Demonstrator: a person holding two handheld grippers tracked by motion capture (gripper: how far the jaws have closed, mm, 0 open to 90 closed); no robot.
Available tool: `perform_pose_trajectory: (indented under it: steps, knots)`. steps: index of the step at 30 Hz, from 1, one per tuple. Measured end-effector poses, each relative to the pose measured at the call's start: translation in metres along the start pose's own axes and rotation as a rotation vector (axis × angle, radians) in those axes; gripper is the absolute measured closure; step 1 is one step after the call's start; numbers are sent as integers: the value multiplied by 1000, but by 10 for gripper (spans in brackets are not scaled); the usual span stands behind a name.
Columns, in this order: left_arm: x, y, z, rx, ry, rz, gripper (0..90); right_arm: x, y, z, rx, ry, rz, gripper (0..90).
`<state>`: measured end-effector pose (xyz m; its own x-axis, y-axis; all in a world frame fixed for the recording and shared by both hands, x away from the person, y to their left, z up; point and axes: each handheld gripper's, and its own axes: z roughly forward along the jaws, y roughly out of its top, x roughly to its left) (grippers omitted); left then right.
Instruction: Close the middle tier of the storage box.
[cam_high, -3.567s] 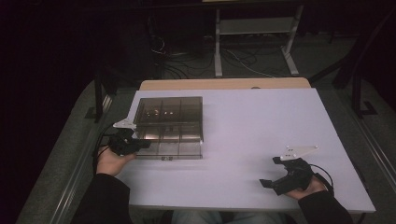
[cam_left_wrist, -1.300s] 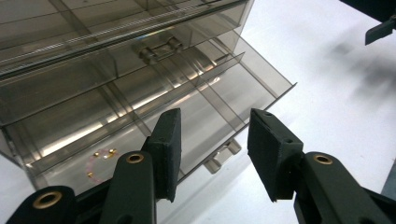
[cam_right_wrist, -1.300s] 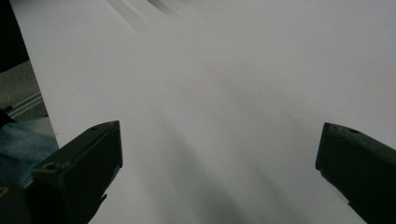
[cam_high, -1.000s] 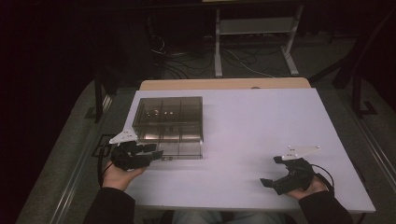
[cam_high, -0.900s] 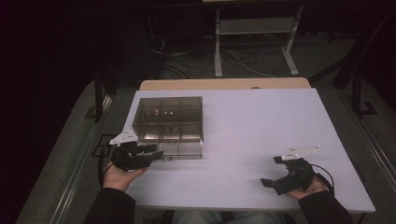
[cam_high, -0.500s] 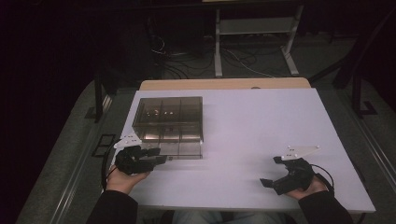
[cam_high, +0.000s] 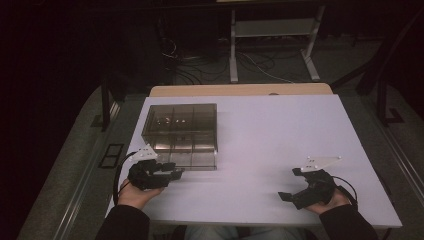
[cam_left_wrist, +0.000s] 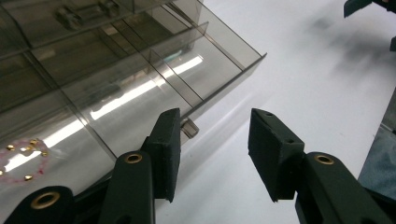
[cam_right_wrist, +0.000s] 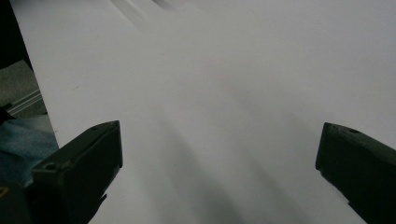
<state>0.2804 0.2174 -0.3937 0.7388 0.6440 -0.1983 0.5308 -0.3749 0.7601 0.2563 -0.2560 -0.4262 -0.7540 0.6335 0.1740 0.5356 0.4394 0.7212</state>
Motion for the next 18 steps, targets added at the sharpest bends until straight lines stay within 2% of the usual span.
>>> perform_pose_trajectory:
  steps: [18]
  knots:
    - [-2, -5, 11, 45, -16, 14, 560, 1, 0, 1, 9, 5, -1, 0]
